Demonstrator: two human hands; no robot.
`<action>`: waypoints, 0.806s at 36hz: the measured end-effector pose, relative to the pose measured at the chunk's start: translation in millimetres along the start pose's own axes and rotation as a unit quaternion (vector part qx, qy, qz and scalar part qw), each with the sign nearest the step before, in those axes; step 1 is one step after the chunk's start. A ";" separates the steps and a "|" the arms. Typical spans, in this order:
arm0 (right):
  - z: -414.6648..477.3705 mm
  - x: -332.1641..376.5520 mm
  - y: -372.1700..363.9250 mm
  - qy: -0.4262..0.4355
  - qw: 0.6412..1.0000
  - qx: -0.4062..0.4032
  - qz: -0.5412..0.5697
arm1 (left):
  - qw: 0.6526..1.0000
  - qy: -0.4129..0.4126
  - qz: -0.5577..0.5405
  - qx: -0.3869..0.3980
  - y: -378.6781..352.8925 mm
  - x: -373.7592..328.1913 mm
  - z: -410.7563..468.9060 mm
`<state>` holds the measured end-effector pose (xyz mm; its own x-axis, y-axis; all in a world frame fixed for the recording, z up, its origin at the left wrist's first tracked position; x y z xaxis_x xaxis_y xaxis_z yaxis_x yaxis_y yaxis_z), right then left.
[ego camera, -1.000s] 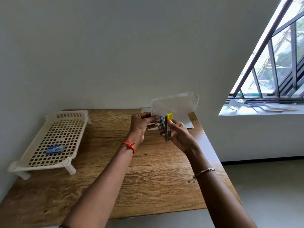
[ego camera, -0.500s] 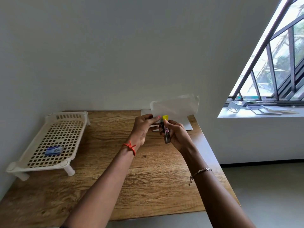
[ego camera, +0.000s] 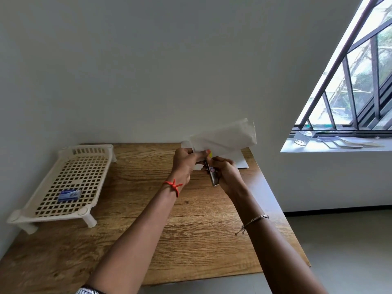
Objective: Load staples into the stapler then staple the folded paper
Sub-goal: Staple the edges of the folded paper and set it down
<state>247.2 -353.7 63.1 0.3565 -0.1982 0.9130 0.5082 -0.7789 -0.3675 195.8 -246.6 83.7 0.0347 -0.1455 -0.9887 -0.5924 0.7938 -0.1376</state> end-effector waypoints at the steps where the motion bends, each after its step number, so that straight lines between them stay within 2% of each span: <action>1: 0.4 -0.2 -0.3 0.003 1.000 -0.002 -0.001 | 1.000 0.000 -0.001 -0.004 0.5 0.4 0.4; 6: 1.5 -4.4 -1.7 0.002 1.000 -0.008 0.005 | 1.000 0.006 -0.005 -0.015 3.6 4.2 0.3; 12: 4.2 -1.7 -1.1 -0.022 0.997 0.061 -0.031 | 1.000 0.014 -0.005 0.020 6.1 2.2 0.0; 18: 0.8 -4.2 -1.9 -0.042 0.993 0.108 -0.031 | 0.998 0.039 -0.036 -0.026 15.1 6.4 6.9; 22: -1.2 -11.2 -2.7 -0.070 0.988 0.137 0.020 | 0.995 0.050 -0.074 -0.036 21.3 7.1 8.6; 25: 0.3 -14.8 -1.7 -0.075 0.987 0.138 0.038 | 0.996 0.057 -0.066 -0.031 27.1 8.5 9.8; 29: 3.0 -16.4 -1.0 -0.072 0.990 0.121 0.009 | 0.995 0.056 -0.073 -0.026 32.5 8.9 10.2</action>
<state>243.2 -347.8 48.0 0.4666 -0.1095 0.8777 0.6675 -0.6075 -0.4307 185.1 -216.0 69.8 0.0345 -0.3244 -0.9453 -0.6282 0.7286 -0.2730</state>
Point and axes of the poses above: each hand's wrist, its own z-axis towards the middle knuckle, its own y-axis out of the back of the hand, x = y × z, the point moved 4 cm from there along z, towards the middle knuckle, and after that the axes turned 3 degrees about -y, right-handed, at the moved point
